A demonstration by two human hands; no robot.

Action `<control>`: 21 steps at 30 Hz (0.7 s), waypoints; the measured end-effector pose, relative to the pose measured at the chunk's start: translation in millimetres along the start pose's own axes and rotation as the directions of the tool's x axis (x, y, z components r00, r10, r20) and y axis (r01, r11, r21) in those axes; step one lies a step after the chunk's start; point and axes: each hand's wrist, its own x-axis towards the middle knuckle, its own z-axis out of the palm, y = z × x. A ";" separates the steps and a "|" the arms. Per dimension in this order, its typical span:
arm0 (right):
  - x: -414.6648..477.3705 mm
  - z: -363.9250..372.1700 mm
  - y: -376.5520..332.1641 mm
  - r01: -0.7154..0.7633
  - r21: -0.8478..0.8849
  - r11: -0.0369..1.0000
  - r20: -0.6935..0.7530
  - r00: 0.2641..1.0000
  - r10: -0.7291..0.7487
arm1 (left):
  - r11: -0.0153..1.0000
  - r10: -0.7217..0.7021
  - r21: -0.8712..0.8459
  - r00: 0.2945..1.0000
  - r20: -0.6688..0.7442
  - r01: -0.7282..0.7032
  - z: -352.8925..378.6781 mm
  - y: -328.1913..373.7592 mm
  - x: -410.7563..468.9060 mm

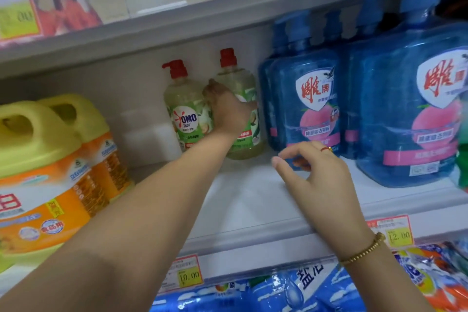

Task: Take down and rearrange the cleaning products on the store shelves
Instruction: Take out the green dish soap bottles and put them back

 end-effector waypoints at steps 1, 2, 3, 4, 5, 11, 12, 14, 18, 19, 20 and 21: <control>0.9 -0.2 -2.6 0.003 0.031 1.000 0.004 1.000 -0.004 | 0.999 -0.033 0.038 0.999 -0.006 0.034 1.4 4.2 1.3; 1.3 0.0 -5.1 0.006 0.046 0.999 0.020 1.000 -0.007 | 0.994 -0.073 0.078 0.997 -0.009 0.073 1.7 6.8 2.9; 0.9 0.2 -7.2 0.007 0.053 0.999 0.043 0.999 -0.009 | 0.989 -0.106 0.099 0.994 -0.014 0.107 1.7 7.4 4.9; 0.3 0.8 -8.1 0.005 0.053 0.999 0.065 0.998 -0.009 | 0.988 -0.127 0.087 0.992 -0.010 0.127 1.5 6.4 7.2; -0.3 0.8 -9.4 0.000 0.053 0.999 0.081 0.997 -0.004 | 0.989 -0.142 0.038 0.990 -0.004 0.142 0.5 6.1 7.0; 2.8 -9.5 -21.1 -0.084 0.172 0.981 0.033 0.996 0.079 | 0.965 -0.160 -0.198 0.985 0.066 0.170 -18.0 9.2 -13.7; 3.7 -11.9 -24.5 -0.088 0.184 0.979 0.039 0.996 0.082 | 0.963 -0.156 -0.209 0.985 0.075 0.169 -23.7 10.0 -19.3; 3.9 -14.6 -30.6 -0.079 0.192 0.978 0.054 0.996 0.070 | 0.966 -0.134 -0.213 0.988 0.075 0.147 -36.3 9.5 -35.0; 1.4 -13.3 -37.4 -0.064 0.193 0.979 0.118 0.992 0.041 | 0.977 0.016 -0.214 0.999 0.045 -0.006 -67.5 2.4 -83.8; 0.5 -12.2 -38.3 -0.062 0.204 0.977 0.140 0.990 0.034 | 0.972 0.050 -0.233 0.998 0.037 -0.040 -77.0 1.8 -97.1; -1.0 -12.0 -40.2 -0.061 0.234 0.970 0.159 0.987 0.023 | 0.965 0.083 -0.254 0.996 0.031 -0.073 -86.8 2.4 -109.0; -2.6 -11.9 -41.9 -0.056 0.273 0.960 0.171 0.985 0.008 | 0.956 0.111 -0.277 0.993 0.032 -0.098 -95.6 3.1 -119.0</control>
